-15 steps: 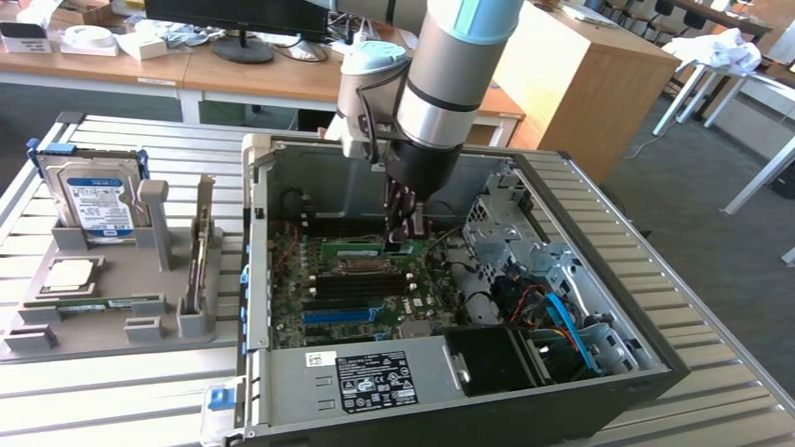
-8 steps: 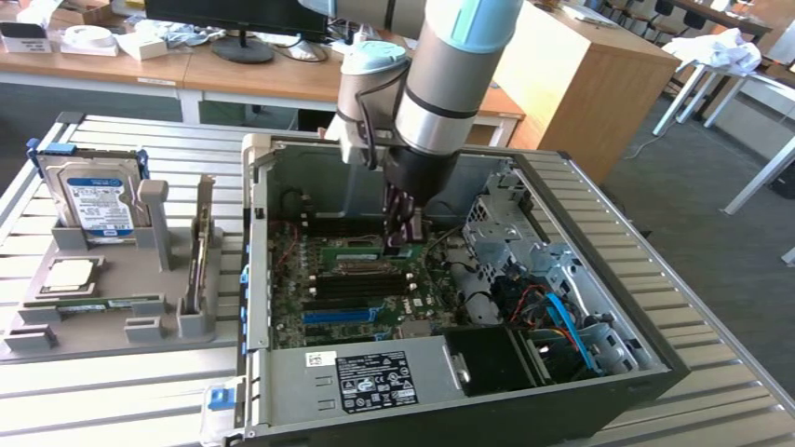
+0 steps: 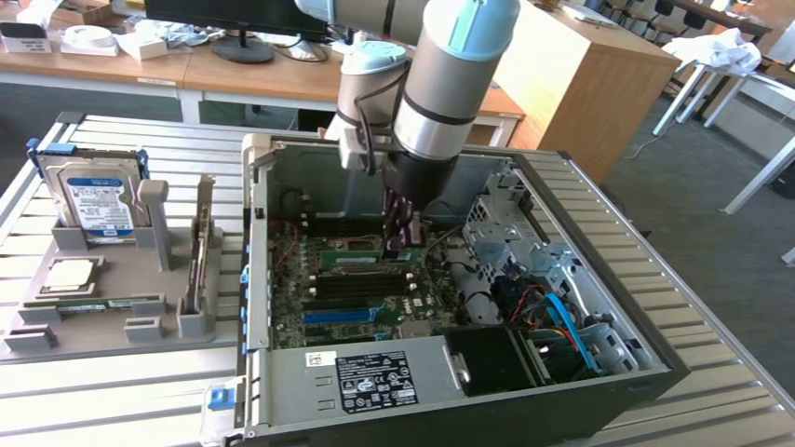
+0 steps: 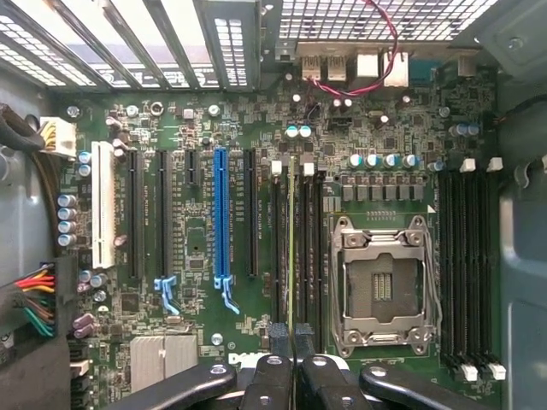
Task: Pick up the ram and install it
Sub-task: 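Pick up the ram and move it above insertion slot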
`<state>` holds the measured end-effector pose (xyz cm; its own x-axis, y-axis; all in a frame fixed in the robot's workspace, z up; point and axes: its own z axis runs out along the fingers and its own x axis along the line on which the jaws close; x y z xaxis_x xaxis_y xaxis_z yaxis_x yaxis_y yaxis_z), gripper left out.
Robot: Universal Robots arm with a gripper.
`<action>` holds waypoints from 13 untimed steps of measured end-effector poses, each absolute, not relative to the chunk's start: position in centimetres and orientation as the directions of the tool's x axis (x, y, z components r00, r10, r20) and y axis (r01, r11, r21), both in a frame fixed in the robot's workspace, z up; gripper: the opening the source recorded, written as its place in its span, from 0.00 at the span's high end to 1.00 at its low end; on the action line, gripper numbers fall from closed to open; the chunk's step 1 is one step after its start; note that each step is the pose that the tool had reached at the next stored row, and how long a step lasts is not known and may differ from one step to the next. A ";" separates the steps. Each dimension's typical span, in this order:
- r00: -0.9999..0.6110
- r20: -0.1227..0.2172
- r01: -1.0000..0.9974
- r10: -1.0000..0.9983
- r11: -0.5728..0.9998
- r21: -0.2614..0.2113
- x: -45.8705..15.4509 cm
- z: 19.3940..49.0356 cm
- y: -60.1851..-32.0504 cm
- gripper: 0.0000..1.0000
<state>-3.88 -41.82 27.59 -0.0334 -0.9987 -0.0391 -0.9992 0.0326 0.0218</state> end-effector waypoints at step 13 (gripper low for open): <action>-0.033 -0.039 -0.999 -0.999 0.033 0.022 -3.9 26.5 -41.8 0.88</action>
